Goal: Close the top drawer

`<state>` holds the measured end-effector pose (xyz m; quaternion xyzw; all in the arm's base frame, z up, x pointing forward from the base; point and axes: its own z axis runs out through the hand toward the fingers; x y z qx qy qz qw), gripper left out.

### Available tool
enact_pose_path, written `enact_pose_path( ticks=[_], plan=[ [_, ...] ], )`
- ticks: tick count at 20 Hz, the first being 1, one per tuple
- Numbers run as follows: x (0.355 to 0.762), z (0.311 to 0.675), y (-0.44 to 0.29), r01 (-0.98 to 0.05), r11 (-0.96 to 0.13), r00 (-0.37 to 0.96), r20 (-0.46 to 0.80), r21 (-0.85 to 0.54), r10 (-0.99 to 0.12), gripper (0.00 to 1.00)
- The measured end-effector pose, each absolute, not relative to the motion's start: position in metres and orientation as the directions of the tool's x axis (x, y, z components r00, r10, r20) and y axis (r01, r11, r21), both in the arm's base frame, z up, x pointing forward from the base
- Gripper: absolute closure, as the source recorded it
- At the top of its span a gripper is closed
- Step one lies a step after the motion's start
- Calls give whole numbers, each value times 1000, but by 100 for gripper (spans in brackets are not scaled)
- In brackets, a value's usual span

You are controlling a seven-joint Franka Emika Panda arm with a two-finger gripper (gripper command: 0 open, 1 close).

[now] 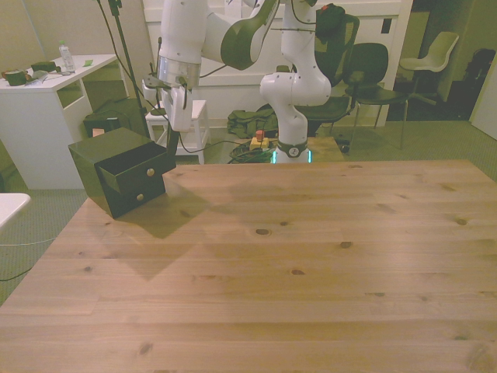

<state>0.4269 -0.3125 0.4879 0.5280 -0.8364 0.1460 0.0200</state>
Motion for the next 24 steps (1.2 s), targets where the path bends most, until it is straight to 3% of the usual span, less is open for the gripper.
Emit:
enact_pose_path(
  ticks=[9, 24],
  plan=[
    [444, 494, -316, -906, 345, -396, 201, -247, -896, 100],
    [431, 492, -347, -897, 373, -419, 190, -237, -888, 100]
  ],
)
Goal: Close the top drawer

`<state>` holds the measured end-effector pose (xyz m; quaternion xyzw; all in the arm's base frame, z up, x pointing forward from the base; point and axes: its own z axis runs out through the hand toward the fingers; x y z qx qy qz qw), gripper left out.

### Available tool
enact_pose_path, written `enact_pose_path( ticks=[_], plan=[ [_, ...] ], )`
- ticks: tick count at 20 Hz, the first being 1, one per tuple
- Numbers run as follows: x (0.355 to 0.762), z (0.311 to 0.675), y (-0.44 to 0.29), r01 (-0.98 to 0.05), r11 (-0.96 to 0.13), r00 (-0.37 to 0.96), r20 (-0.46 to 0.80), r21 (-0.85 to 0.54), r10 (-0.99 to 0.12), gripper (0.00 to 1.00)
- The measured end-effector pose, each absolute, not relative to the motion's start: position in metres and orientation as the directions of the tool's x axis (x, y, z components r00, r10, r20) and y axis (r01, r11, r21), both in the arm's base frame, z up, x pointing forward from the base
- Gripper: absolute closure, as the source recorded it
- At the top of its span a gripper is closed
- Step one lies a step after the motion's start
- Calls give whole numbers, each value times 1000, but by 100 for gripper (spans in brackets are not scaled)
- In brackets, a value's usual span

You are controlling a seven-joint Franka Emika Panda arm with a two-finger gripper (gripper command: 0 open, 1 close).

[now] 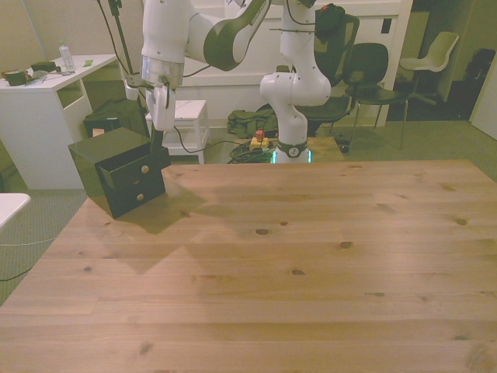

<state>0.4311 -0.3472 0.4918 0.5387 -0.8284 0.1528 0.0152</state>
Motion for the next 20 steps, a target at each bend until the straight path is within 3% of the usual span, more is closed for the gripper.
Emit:
enact_pose_path(
  ticks=[20],
  plan=[
    [399, 495, -355, -880, 431, -463, 158, -198, -872, 100]
  ],
)
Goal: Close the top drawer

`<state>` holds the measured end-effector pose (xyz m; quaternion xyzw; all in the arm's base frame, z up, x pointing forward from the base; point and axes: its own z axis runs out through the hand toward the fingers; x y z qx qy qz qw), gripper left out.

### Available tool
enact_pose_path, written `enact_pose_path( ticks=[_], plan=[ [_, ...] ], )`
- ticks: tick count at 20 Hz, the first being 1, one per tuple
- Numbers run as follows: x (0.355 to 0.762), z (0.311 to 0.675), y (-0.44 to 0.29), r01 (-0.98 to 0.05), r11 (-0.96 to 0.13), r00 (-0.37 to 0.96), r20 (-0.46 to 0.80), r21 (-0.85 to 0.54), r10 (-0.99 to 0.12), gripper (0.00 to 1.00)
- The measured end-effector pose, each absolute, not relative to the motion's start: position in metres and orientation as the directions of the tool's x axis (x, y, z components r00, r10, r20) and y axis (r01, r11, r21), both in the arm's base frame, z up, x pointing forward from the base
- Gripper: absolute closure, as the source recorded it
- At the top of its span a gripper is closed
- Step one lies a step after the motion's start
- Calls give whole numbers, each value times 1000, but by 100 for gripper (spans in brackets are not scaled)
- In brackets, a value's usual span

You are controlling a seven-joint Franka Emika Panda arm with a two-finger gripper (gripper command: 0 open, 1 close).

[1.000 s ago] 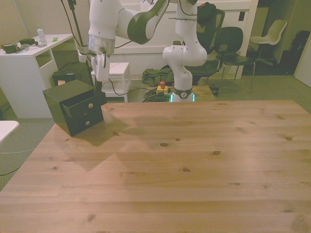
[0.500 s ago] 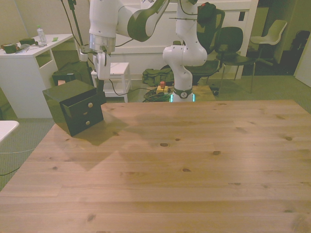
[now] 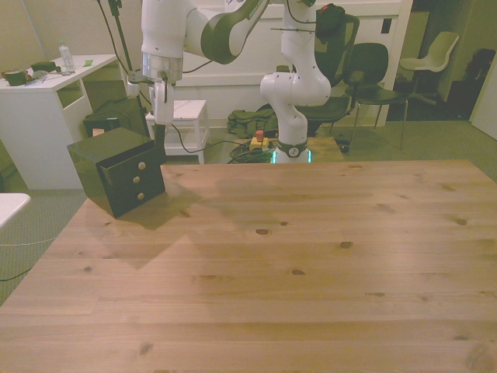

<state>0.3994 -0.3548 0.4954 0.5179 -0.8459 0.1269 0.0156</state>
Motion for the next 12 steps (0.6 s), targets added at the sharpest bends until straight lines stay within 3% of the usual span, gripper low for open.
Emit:
enact_pose_path(
  ticks=[12],
  plan=[
    [389, 497, -365, -860, 468, -500, 153, -204, -852, 100]
  ],
)
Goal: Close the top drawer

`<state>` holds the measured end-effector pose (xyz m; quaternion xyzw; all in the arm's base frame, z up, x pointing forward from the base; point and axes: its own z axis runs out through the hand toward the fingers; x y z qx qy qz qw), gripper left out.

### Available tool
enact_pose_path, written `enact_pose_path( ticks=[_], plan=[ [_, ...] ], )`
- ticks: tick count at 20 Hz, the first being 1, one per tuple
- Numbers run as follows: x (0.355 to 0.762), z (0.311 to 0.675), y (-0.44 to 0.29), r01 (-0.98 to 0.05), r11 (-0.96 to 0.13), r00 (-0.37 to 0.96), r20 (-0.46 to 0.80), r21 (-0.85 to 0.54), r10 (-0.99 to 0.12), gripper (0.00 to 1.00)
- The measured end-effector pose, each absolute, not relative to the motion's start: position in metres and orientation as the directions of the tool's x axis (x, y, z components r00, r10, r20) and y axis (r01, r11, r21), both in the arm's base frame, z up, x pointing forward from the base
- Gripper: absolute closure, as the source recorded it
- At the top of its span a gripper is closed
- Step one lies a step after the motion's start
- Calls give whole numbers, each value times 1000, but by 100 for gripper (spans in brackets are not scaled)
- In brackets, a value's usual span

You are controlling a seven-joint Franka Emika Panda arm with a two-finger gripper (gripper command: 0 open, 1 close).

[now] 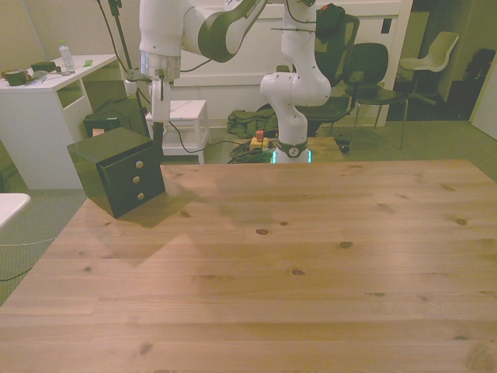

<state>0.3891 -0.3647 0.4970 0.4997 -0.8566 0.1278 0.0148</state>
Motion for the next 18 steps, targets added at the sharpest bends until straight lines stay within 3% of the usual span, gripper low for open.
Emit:
enact_pose_path(
  ticks=[13, 18],
  plan=[
    [373, 505, -385, -828, 514, -550, 152, -223, -821, 100],
    [387, 506, -370, -848, 480, -517, 156, -224, -841, 100]
  ],
)
